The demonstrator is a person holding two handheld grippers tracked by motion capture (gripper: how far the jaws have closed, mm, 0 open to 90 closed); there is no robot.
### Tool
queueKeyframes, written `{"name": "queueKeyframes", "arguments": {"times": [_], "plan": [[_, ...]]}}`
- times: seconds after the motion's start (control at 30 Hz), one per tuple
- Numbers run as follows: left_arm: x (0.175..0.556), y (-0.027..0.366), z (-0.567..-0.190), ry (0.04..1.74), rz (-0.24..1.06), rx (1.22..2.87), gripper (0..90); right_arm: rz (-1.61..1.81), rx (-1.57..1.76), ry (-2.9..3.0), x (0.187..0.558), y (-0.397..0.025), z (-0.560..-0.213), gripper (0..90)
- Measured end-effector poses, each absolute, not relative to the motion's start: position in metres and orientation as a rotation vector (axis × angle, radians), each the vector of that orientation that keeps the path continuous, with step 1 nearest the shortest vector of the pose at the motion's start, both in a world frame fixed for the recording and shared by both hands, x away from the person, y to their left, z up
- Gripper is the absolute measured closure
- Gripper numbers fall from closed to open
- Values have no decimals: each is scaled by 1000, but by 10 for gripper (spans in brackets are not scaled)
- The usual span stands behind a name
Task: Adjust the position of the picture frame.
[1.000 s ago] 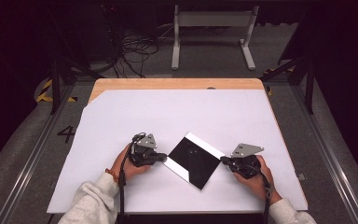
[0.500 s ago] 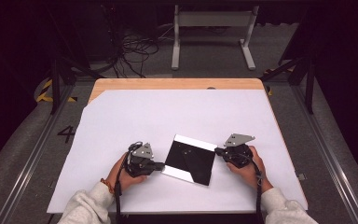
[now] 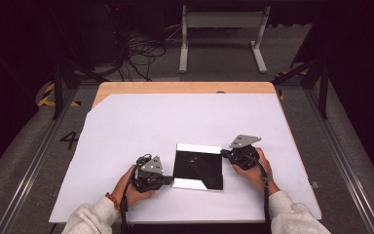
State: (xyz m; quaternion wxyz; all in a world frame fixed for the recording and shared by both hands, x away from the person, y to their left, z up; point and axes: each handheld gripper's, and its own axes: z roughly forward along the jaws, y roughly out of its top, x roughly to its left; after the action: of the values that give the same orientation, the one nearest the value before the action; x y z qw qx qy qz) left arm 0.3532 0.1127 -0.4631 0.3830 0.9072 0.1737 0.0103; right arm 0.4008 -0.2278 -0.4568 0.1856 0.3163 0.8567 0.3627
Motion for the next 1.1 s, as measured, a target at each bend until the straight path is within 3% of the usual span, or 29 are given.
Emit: {"name": "queueKeyframes", "arguments": {"times": [0.63,0.8,1.1], "plan": [[347,108,-462,399,80,2335,898,1010,887,2408,404,-225,-456,900],[343,112,-460,393,136,2337,849,1023,867,2406,398,-225,-452,900],[338,137,-454,473,293,2284,665,1090,812,2437,372,-241,-436,900]]}}
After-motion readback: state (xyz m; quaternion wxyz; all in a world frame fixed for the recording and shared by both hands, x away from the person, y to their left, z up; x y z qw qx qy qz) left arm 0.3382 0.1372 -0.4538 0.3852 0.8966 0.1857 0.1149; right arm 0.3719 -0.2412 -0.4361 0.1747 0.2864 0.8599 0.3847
